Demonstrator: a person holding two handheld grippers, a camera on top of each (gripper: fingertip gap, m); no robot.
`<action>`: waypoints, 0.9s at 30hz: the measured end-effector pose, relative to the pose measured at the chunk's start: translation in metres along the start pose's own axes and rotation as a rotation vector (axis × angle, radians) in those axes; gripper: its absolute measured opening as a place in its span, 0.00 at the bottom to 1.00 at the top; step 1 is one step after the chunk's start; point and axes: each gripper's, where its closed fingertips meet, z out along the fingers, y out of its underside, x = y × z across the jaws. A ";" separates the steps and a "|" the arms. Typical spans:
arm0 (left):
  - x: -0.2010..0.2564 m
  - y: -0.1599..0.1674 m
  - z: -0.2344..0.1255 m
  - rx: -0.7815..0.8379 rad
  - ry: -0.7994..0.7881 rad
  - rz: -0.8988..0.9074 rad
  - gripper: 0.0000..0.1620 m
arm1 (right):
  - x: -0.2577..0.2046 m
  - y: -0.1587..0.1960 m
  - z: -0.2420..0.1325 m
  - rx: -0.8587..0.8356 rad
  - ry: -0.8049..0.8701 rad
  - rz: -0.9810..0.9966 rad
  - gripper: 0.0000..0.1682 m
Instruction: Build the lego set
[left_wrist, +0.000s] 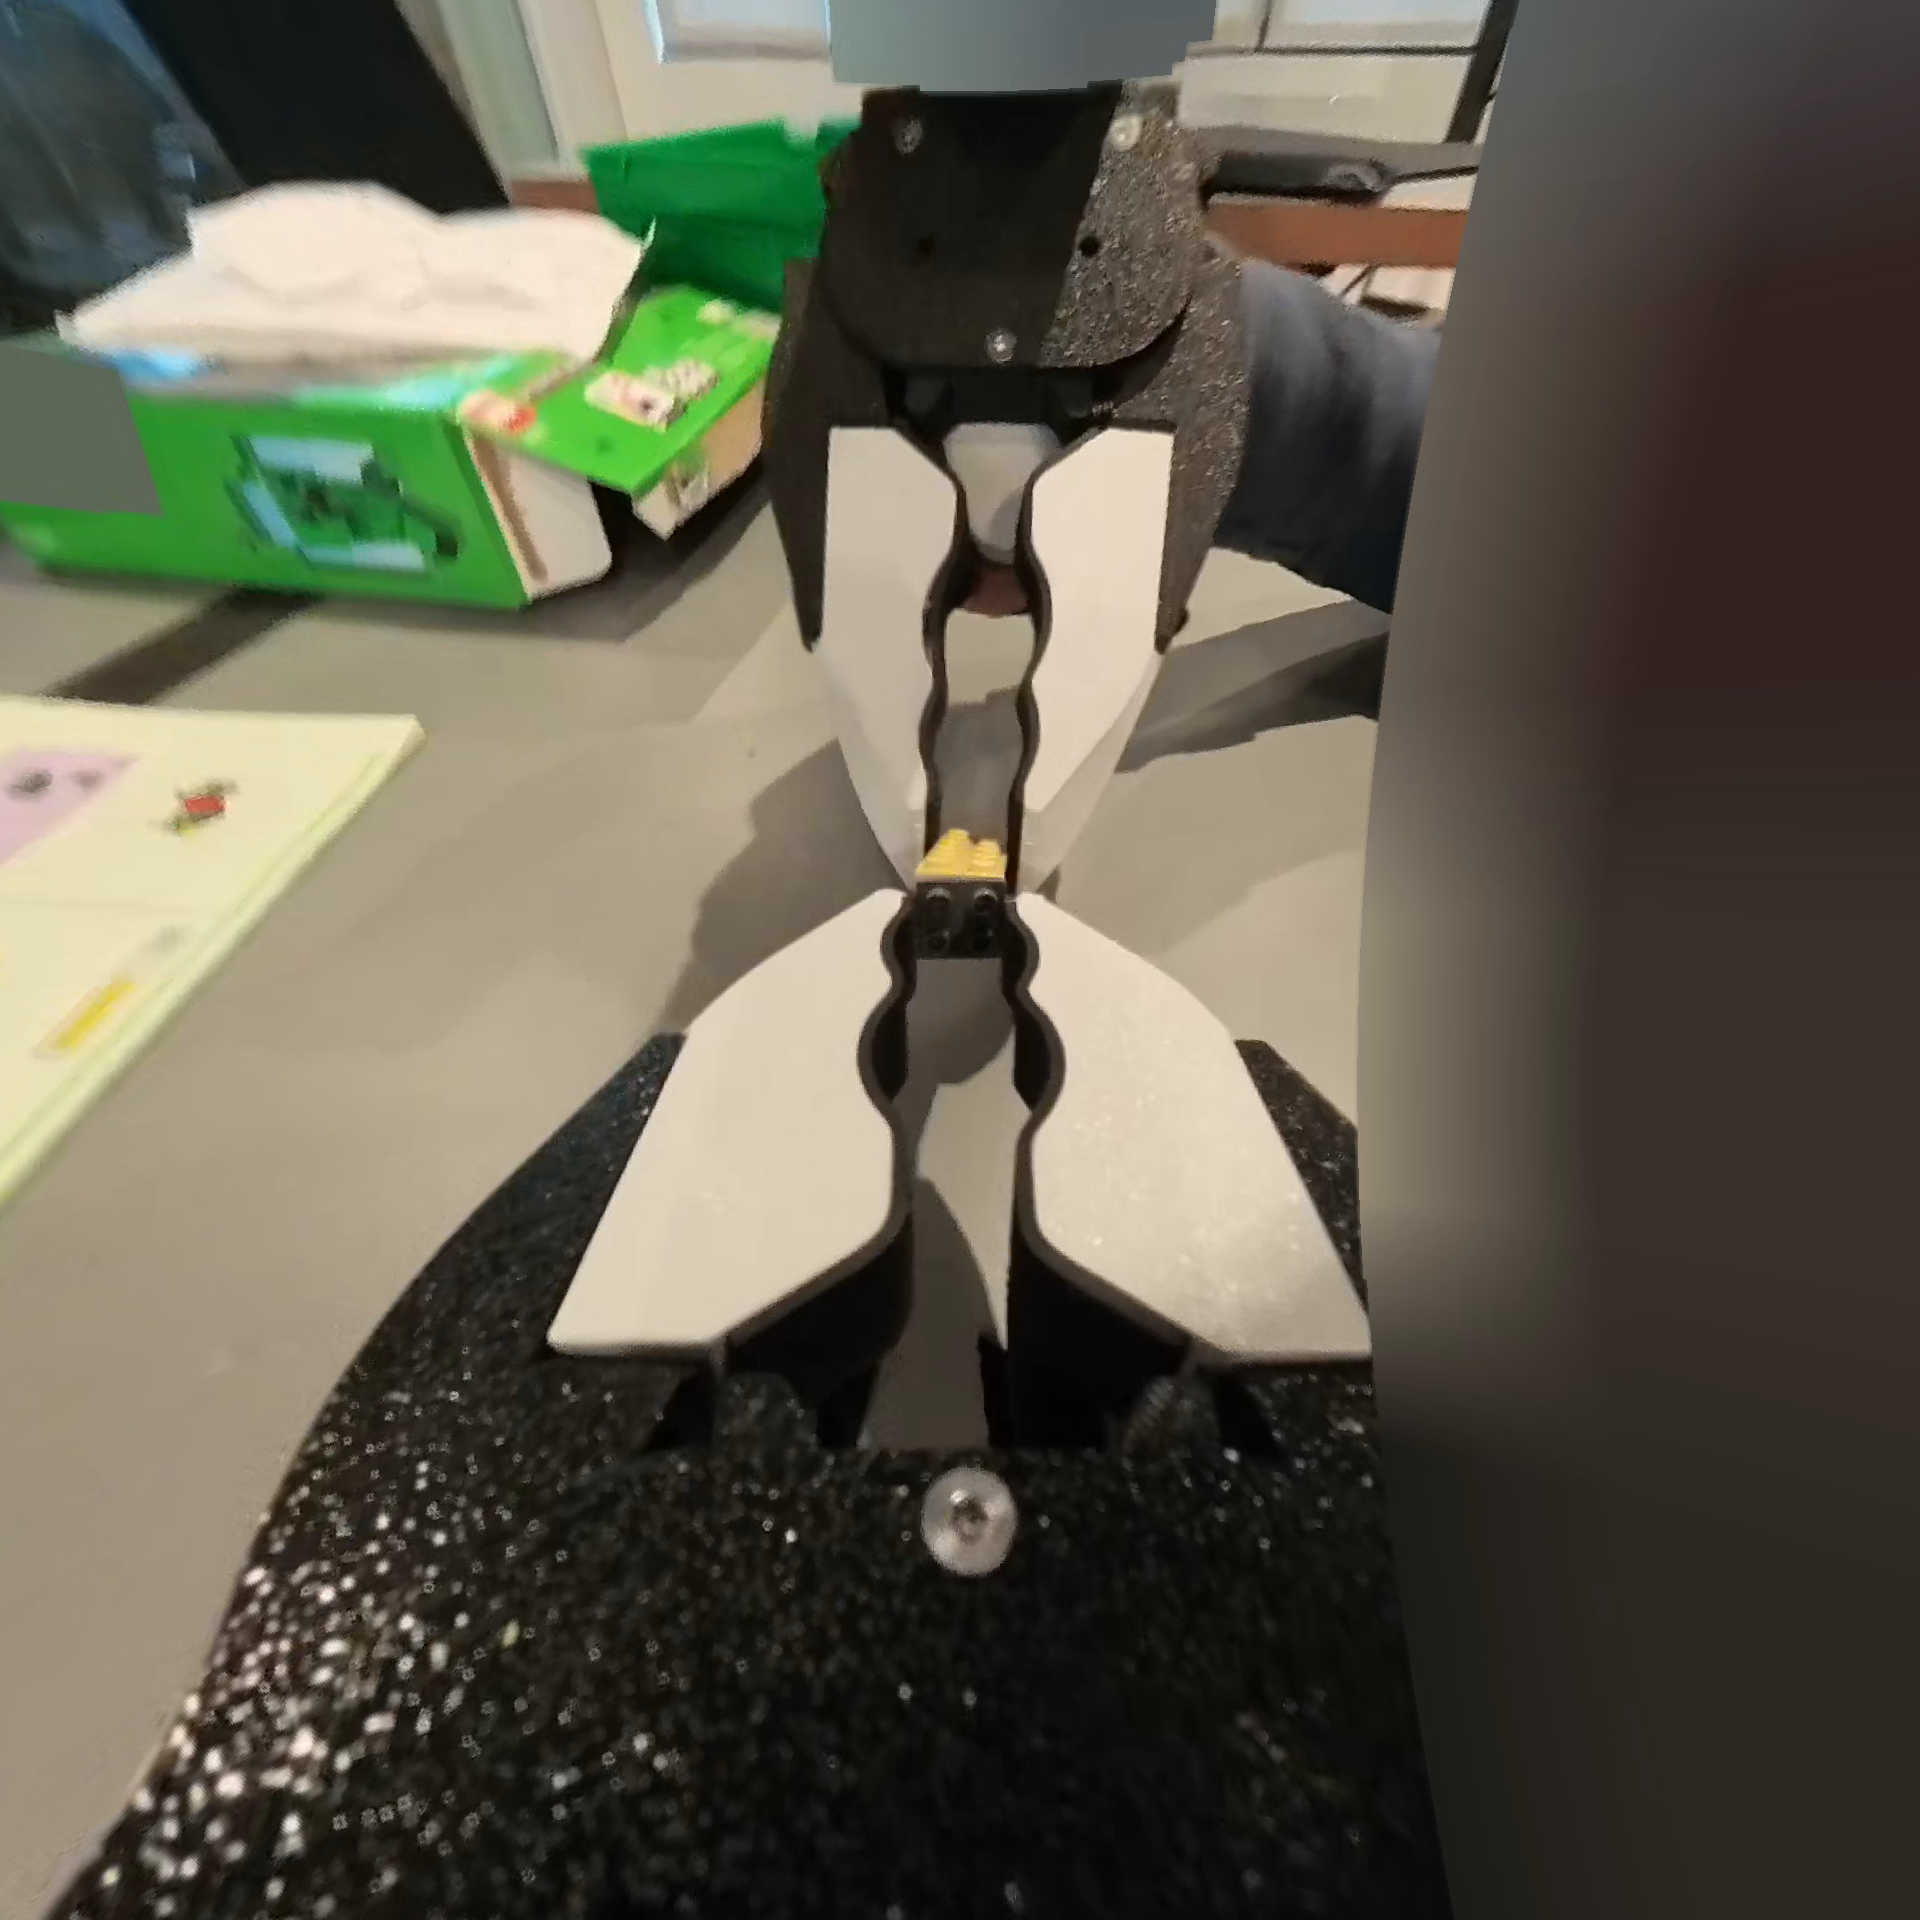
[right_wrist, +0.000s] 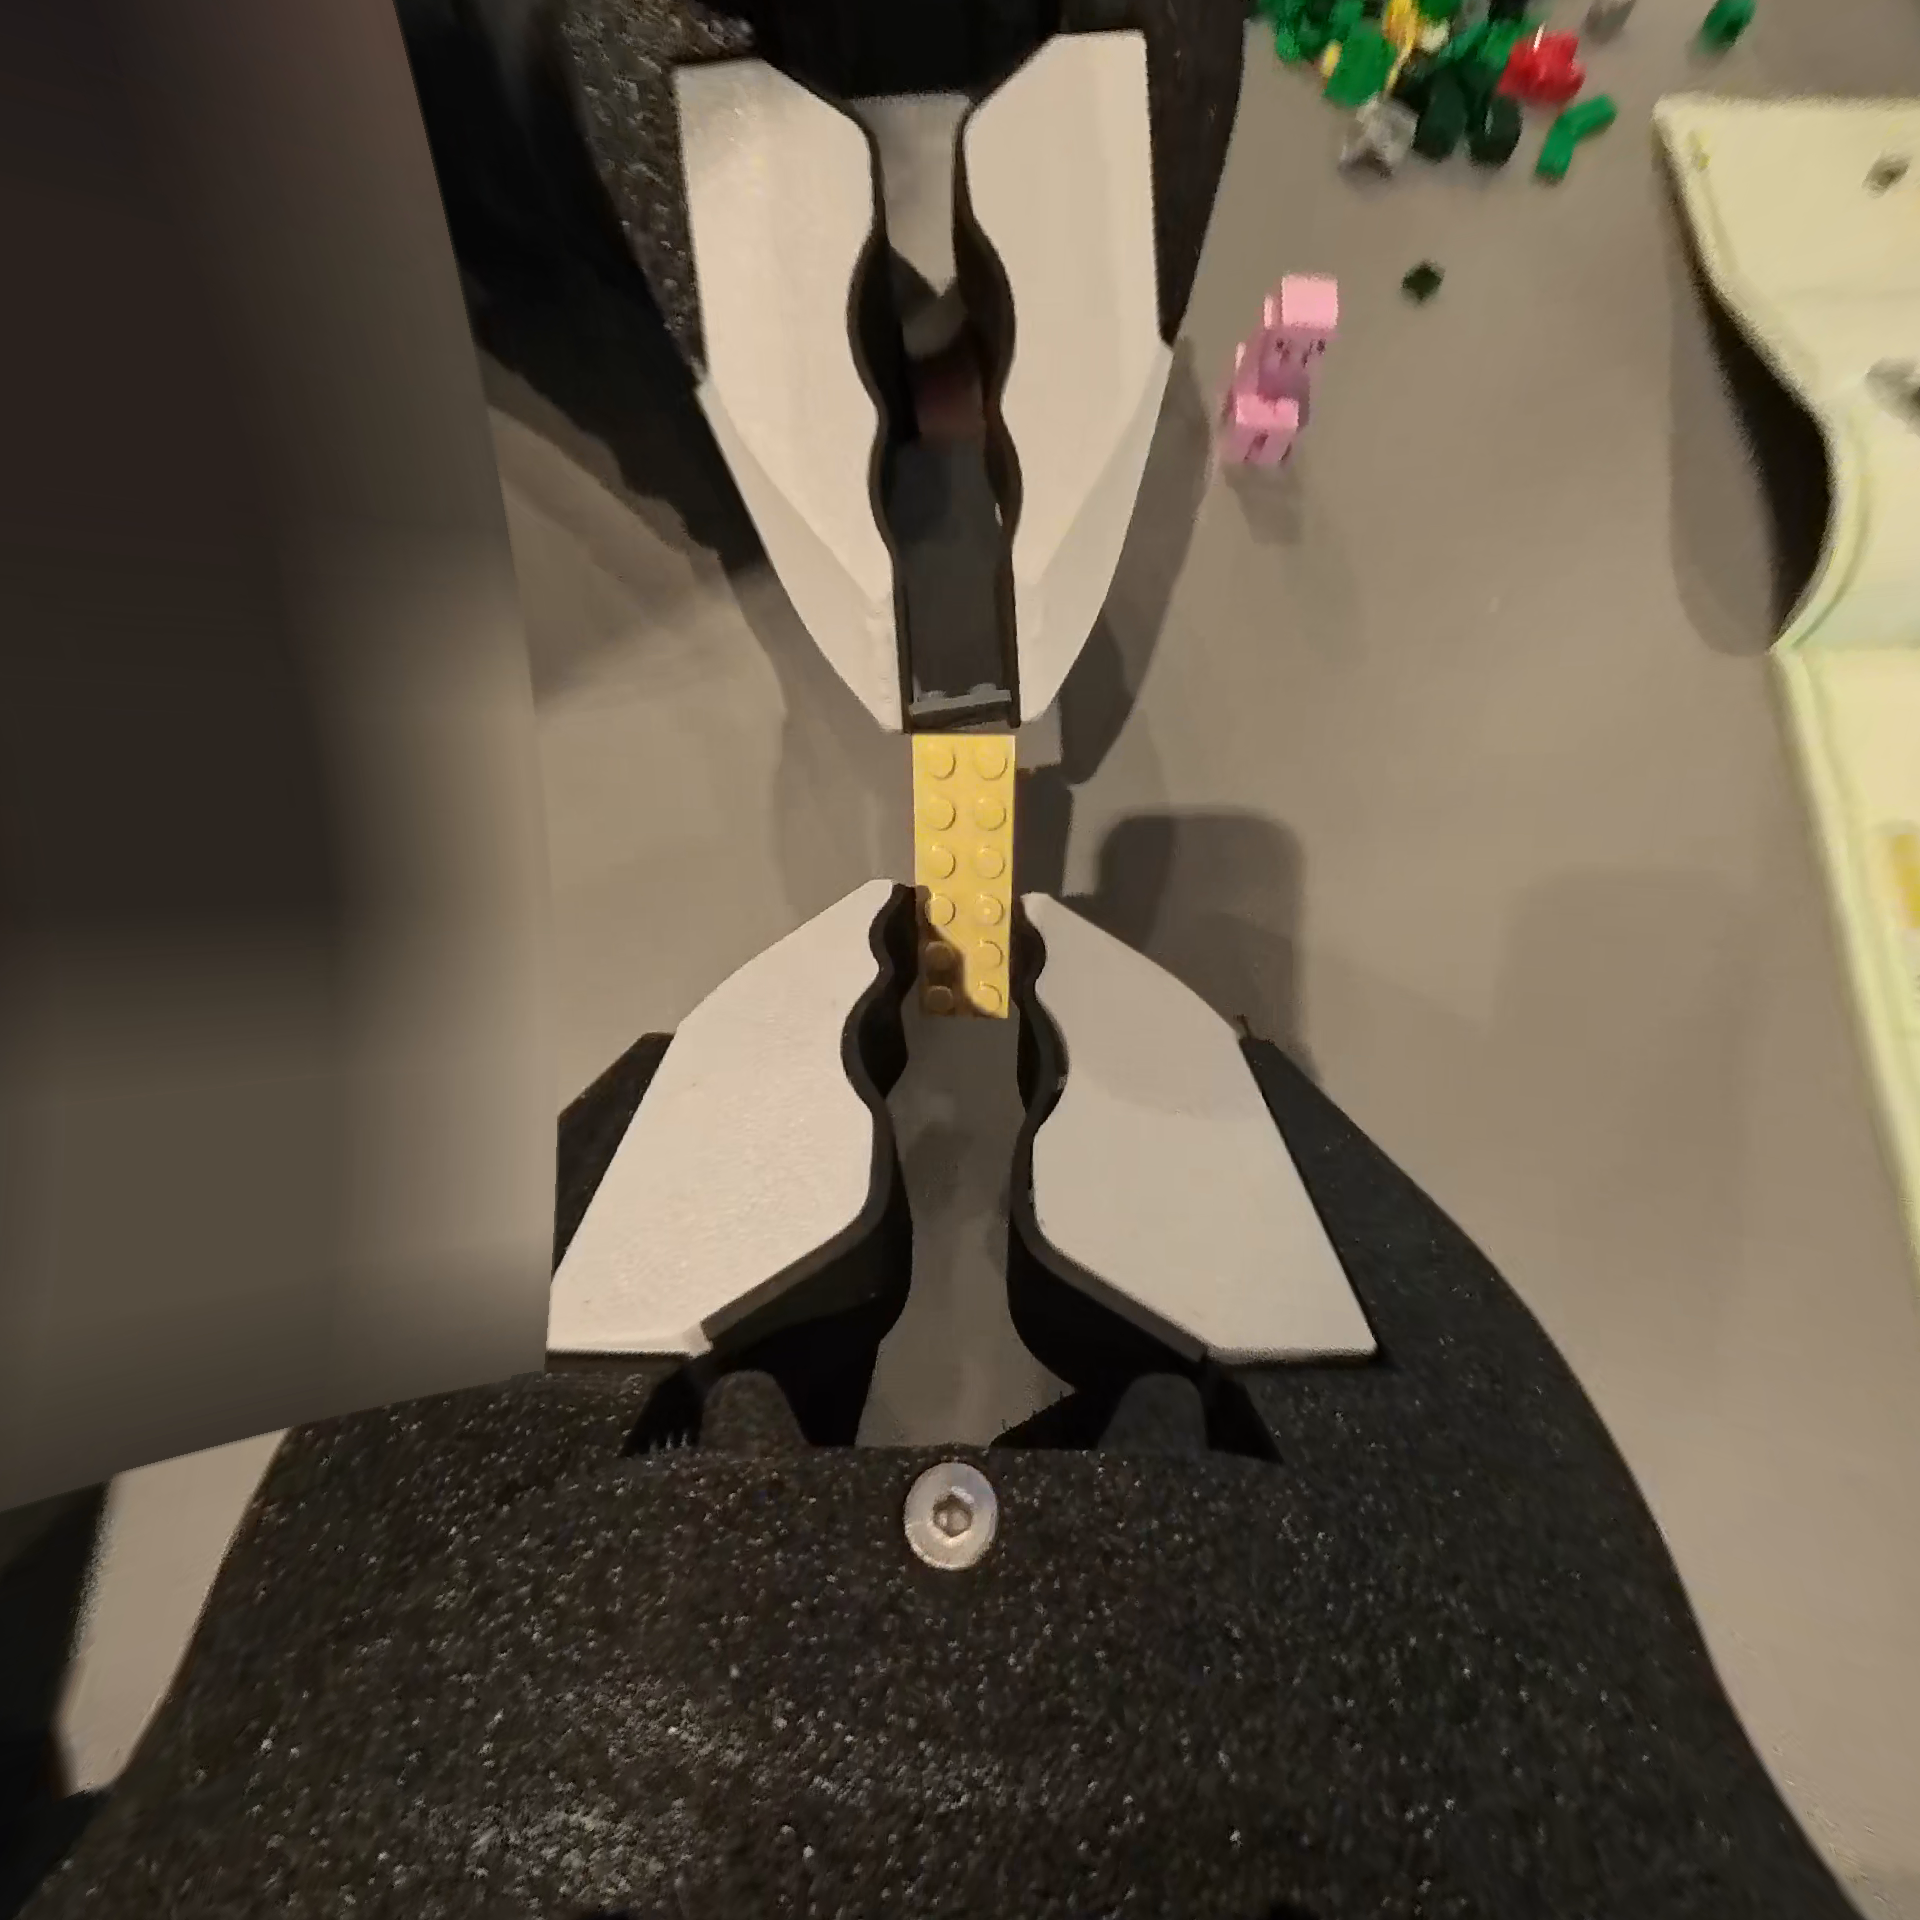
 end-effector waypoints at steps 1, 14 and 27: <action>-0.001 0.003 0.001 -0.020 -0.006 -0.024 0.09 | 0.000 0.002 0.002 -0.005 -0.014 0.031 0.10; 0.009 0.026 0.010 -0.175 0.055 -0.264 0.09 | -0.018 0.023 0.027 -0.070 -0.270 0.303 0.10; 0.017 0.035 0.014 -0.222 0.085 -0.200 0.10 | -0.024 0.033 0.022 -0.269 -0.149 0.160 0.10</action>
